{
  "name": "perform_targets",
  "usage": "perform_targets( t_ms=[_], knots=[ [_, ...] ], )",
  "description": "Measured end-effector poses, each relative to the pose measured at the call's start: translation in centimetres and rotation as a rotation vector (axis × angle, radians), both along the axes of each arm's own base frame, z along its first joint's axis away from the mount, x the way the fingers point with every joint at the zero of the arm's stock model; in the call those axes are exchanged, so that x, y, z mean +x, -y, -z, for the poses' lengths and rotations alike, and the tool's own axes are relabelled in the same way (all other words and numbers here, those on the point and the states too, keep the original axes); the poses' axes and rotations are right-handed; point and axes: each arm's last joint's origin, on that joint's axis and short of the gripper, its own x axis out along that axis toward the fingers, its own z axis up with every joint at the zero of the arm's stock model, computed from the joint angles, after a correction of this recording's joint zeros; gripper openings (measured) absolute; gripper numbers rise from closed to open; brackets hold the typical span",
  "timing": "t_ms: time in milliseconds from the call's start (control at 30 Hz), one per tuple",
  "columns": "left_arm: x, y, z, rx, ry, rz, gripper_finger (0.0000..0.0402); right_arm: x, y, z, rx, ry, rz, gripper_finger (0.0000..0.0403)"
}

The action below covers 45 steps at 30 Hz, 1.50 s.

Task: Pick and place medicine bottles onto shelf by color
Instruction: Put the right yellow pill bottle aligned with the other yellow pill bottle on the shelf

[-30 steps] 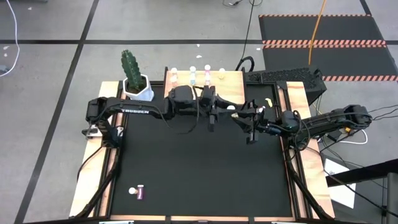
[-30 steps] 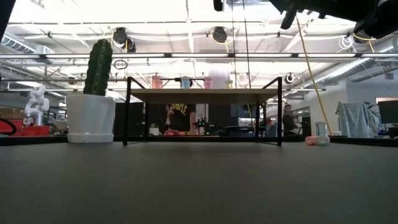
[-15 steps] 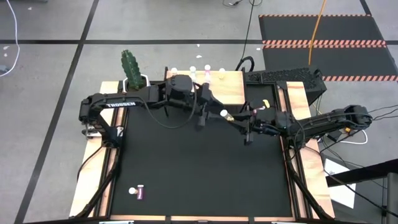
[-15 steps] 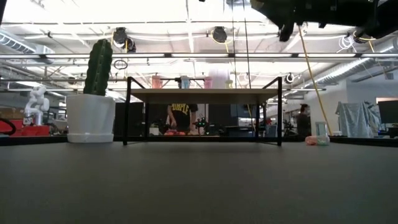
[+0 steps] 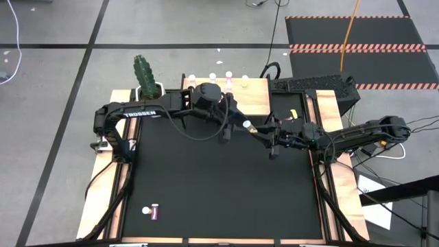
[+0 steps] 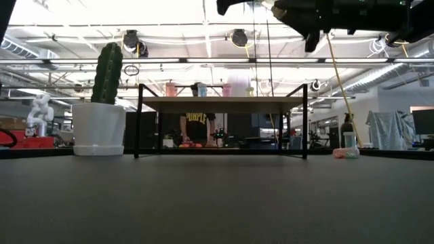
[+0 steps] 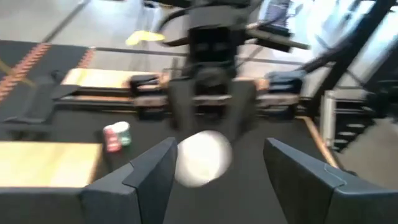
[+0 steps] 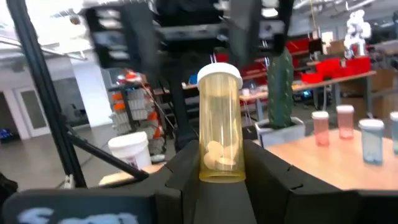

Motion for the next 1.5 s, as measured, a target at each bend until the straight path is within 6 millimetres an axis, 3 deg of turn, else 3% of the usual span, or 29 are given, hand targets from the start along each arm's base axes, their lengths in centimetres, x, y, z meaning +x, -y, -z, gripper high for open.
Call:
perform_targets(
  t_ms=[233,533,1000,1100,1333,1500],
  knots=[
    [-0.5,-1.1,-0.7,-0.03,0.025,-0.062,0.0244,-0.3,0.0,-1.1,-0.033,0.107,0.007,0.0105],
    [-0.1,-0.3,-1.7,-0.037,0.132,0.036,0.0244,-0.2,0.0,-1.0,-0.05,0.098,0.01,0.0105],
    [1.0,-0.6,-0.5,-0.029,0.127,0.019,0.0242,-0.3,0.2,-1.2,-0.064,0.116,0.003,0.0105],
    [1.0,-0.6,-0.7,-0.024,0.137,0.021,0.0222,-0.3,0.2,-1.3,-0.064,0.124,0.002,0.0105],
    [0.8,-0.8,-0.9,-0.035,0.142,0.016,0.013,-0.3,0.2,-1.3,-0.052,0.125,0.003,0.0105],
    [0.8,-0.6,-0.9,-0.023,0.145,0.022,0.0112,-0.3,0.2,-1.3,-0.044,0.127,0.001,0.0105]
  ],
)
